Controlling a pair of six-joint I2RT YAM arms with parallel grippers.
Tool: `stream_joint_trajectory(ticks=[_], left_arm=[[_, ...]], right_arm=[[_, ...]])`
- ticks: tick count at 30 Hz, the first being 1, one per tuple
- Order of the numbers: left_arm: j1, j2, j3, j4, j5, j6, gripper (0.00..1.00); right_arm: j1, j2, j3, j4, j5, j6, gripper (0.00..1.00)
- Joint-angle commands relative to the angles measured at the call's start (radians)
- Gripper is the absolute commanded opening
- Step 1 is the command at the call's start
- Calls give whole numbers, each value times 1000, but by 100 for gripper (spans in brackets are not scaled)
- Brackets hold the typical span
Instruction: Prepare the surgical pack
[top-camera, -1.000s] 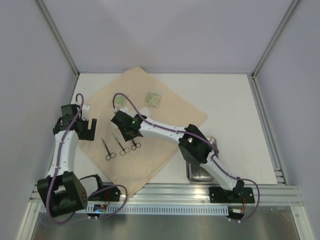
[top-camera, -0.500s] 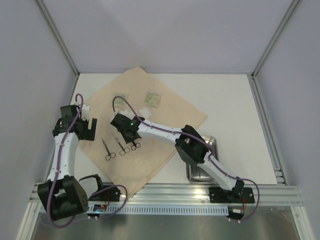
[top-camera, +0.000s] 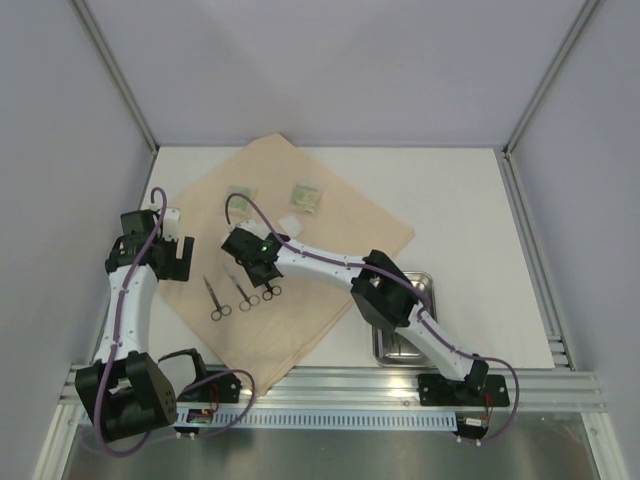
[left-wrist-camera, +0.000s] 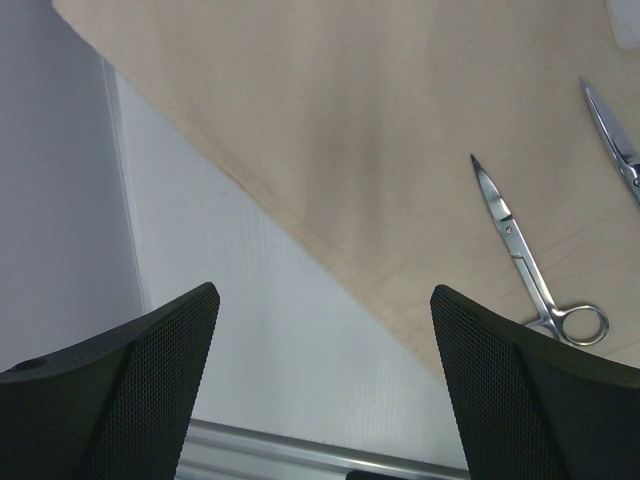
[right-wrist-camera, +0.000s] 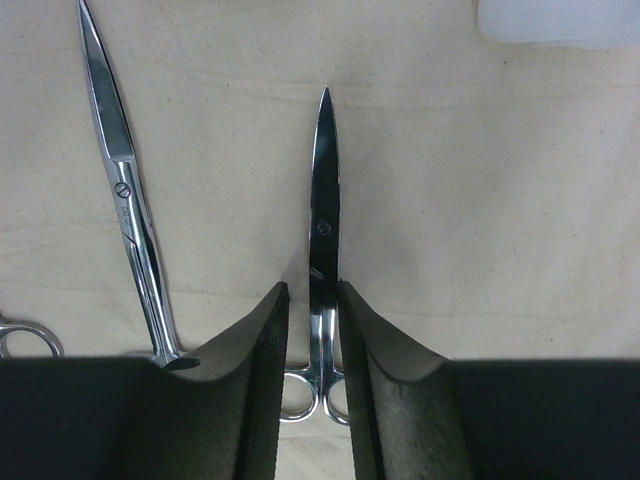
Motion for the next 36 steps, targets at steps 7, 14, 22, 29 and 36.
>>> stream_joint_trajectory(ticks=[7,14,22,29,36], left_arm=[[7,-33,-1,11,13,2,97],[5,-27,2,9,9,4,97],[5,-33,6,0,3,16,97],[5,-34,8,-5,7,15,97],[7,-37,20,-38,29,39,97]], right_arm=[[6,38,-63,-76,27,6,2],[6,-55,8,-64,50,-7,1],[14,-255,-192,159,79,-13,1],[11,-286,-238,180,62,-2,1],[7,-374,-284,193,59,15,1]])
